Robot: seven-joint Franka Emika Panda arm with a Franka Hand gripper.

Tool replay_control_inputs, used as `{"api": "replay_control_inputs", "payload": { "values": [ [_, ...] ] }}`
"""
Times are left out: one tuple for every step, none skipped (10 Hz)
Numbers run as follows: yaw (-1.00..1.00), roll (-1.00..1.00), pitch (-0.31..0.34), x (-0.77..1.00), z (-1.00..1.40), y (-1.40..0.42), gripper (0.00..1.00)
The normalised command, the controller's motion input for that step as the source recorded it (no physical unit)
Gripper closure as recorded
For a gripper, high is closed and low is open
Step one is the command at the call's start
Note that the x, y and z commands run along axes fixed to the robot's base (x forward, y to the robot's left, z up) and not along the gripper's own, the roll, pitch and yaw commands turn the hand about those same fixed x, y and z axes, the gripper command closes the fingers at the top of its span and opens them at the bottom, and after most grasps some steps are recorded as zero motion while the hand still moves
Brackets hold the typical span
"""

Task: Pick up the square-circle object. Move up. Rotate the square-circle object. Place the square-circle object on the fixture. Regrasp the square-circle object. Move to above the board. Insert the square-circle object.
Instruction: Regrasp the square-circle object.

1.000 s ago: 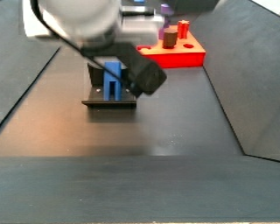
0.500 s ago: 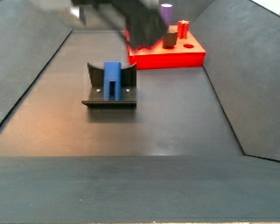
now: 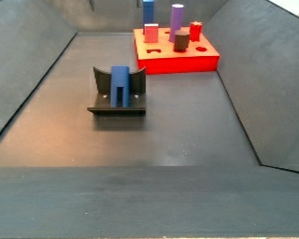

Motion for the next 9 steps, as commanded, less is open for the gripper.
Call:
{"api": "replay_control_inputs", "payload": {
  "values": [
    [0.02, 1.00, 0.039, -0.03, 0.03, -0.04, 0.00],
    [0.02, 1.00, 0.032, -0.04, 0.02, -0.03, 0.00],
    [0.02, 1.00, 0.028, -0.05, 0.02, -0.03, 0.00],
    [0.02, 1.00, 0.021, -0.05, 0.01, -0.03, 0.00],
    [0.02, 1.00, 0.017, -0.05, 0.01, -0.03, 0.00],
    [0.02, 1.00, 0.010, -0.05, 0.01, -0.02, 0.00],
    [0.02, 1.00, 0.004, -0.04, 0.01, -0.03, 0.00],
    [0.03, 1.00, -0.004, -0.03, 0.01, -0.02, 0.00],
    [0.03, 1.00, -0.007, -0.02, 0.00, -0.02, 0.00]
  ]
}}
